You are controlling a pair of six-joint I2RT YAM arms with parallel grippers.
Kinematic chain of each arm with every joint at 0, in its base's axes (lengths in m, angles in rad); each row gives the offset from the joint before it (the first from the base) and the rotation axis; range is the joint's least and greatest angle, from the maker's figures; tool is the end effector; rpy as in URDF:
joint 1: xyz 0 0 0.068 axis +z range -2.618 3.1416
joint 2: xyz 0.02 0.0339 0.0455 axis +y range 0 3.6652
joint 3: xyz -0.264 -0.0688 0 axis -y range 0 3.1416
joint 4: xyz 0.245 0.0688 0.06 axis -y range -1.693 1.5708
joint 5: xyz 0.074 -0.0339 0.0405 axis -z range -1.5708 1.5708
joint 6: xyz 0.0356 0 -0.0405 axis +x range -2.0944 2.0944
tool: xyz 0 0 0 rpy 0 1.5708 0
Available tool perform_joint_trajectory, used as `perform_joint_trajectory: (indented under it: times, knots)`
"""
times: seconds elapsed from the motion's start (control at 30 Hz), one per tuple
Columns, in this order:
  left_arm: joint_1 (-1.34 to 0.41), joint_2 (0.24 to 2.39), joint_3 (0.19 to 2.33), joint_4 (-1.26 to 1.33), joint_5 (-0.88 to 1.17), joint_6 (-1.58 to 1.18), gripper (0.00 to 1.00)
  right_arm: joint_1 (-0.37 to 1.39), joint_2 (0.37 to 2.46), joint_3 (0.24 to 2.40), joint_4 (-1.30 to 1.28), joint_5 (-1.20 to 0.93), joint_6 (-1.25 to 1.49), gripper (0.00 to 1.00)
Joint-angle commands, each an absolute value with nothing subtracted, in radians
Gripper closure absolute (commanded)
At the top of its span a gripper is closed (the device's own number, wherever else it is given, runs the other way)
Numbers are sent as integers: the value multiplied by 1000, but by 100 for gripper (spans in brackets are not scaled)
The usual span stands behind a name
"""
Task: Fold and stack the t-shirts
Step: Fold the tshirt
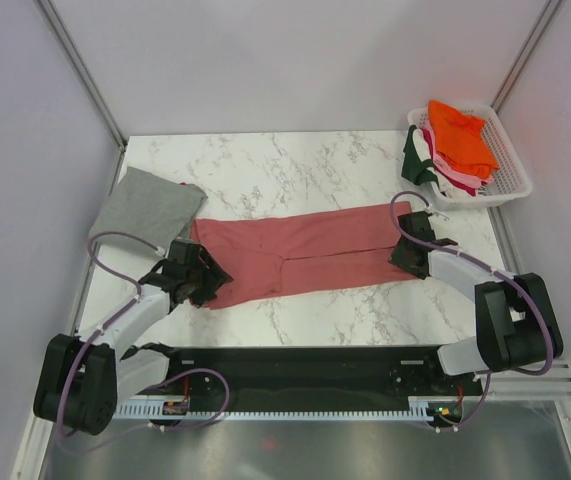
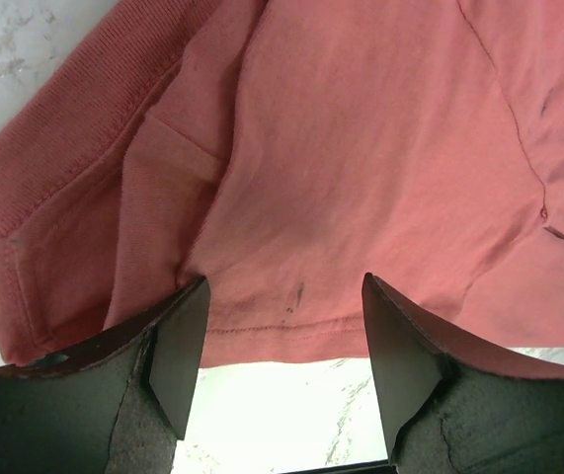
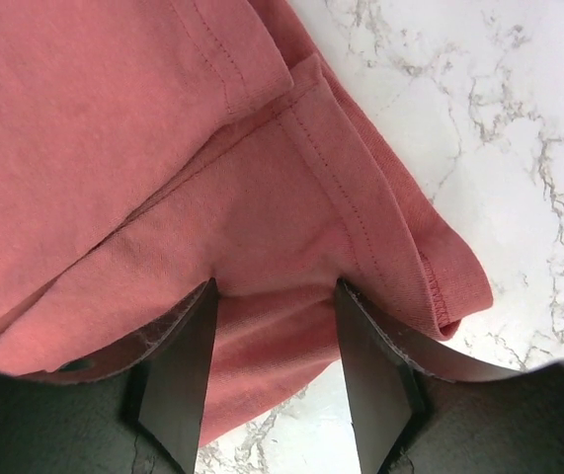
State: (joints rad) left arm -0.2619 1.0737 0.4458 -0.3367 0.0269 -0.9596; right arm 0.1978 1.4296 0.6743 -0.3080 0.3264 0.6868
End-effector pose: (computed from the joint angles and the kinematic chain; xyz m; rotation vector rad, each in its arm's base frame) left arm 0.1833 -0.0501 0.1601 -0.8838 2.4620 -0.4980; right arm 0.2520 0.0389 0.1565 0.7220 2.4445 -0.0963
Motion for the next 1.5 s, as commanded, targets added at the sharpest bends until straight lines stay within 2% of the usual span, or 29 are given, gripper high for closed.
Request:
perform_joint_trajectory:
  times: [0.0,0.27,0.53,0.63,0.77,0.93,1.07,1.17,1.33,1.47]
  knots:
    - [-265,1121,475,-290,14,-997,29,193,1471,652,-343,282,739,41]
    - [-268,1253,528,-224,23,-960,29,202,1471,669,-455,373,756,40]
    - [-278,1446,633,-203,41,-910,30,225,1405,626,-488,330,756,40]
    - [-278,1541,734,-204,54,-870,31,270,1364,597,-499,293,770,40]
    - [-278,1695,985,-279,48,-810,32,432,1324,578,-502,276,846,39]
    - [-278,1942,1219,-301,92,-802,33,653,1374,615,-503,201,943,38]
    - [-278,2124,1466,-327,230,-790,35,941,1407,672,-442,161,1025,38]
    - [-278,2230,1596,-368,258,-779,37,1114,1482,750,-347,117,1051,36]
    - [-276,2307,1721,-373,324,-741,37,1235,1641,960,-276,26,954,32]
    - [-268,2364,1834,-377,348,-701,34,1227,1568,1009,-238,23,867,24]
